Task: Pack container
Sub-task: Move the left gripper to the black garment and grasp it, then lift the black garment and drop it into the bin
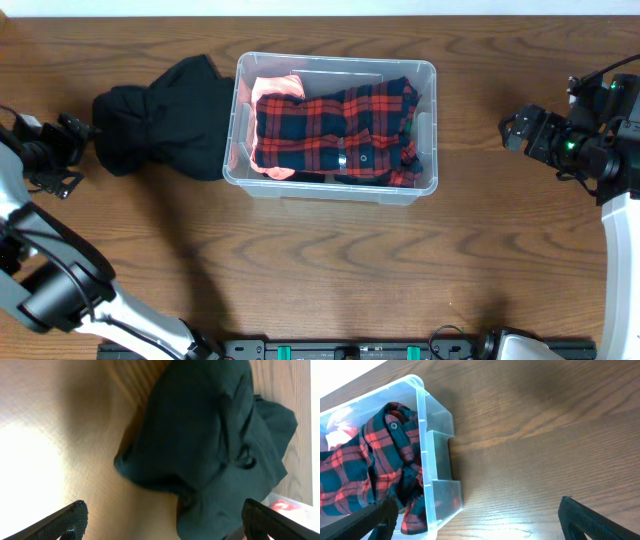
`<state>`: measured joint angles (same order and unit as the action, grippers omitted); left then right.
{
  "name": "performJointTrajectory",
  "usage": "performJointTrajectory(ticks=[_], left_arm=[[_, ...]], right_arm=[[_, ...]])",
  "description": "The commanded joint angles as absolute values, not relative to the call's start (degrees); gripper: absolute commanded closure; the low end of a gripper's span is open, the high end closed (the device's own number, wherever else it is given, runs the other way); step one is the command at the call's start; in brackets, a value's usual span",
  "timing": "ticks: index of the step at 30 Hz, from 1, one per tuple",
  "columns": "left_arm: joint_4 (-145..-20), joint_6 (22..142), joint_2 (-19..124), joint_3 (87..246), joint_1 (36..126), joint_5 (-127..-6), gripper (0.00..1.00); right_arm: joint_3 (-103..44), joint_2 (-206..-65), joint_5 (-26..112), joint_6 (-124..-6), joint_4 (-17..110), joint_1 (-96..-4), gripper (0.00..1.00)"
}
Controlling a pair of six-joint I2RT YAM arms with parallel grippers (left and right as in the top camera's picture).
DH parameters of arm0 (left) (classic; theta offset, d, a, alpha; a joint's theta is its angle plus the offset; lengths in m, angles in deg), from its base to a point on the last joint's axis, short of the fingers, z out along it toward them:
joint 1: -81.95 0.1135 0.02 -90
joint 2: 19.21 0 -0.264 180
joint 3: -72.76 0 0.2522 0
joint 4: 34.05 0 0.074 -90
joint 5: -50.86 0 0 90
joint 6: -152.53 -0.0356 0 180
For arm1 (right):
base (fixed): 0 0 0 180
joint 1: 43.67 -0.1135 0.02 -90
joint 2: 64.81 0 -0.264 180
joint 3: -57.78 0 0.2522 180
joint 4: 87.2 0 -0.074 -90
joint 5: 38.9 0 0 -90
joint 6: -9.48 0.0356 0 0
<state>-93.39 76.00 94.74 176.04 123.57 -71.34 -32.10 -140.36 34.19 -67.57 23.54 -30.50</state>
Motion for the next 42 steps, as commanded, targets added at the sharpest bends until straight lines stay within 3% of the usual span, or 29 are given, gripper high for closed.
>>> performJointTrajectory(ticks=[1,14,20,21,23,24,32,42], left_arm=[[-91.3,71.1,99.1,175.7,123.3,-77.7,0.02],[-80.6,70.9,108.1,175.7,122.5,-83.5,0.01],[-78.7,70.9,108.1,175.7,119.9,-84.8,0.31],[-78.8,70.9,108.1,175.7,119.3,-84.8,0.39],[-79.9,70.9,108.0,175.8,118.5,-84.8,0.7],[-80.7,70.9,107.9,175.8,118.3,-84.9,0.77],[-89.2,71.8,96.6,176.5,119.1,-85.9,0.94],[-100.3,73.8,61.4,180.4,113.9,-86.1,0.94]], right_arm=[[-32.2,-140.5,34.2,-68.2,23.5,-30.2,0.01],[-32.2,-140.5,34.2,-68.2,23.5,-30.2,0.01],[-32.2,-140.5,34.2,-68.2,23.5,-30.2,0.01],[-32.2,-140.5,34.2,-68.2,23.5,-30.2,0.01],[-32.2,-140.5,34.2,-68.2,23.5,-30.2,0.01],[-32.2,-140.5,34.2,-68.2,23.5,-30.2,0.01],[-32.2,-140.5,34.2,-68.2,23.5,-30.2,0.01],[-32.2,-140.5,34.2,-68.2,23.5,-30.2,0.01]])
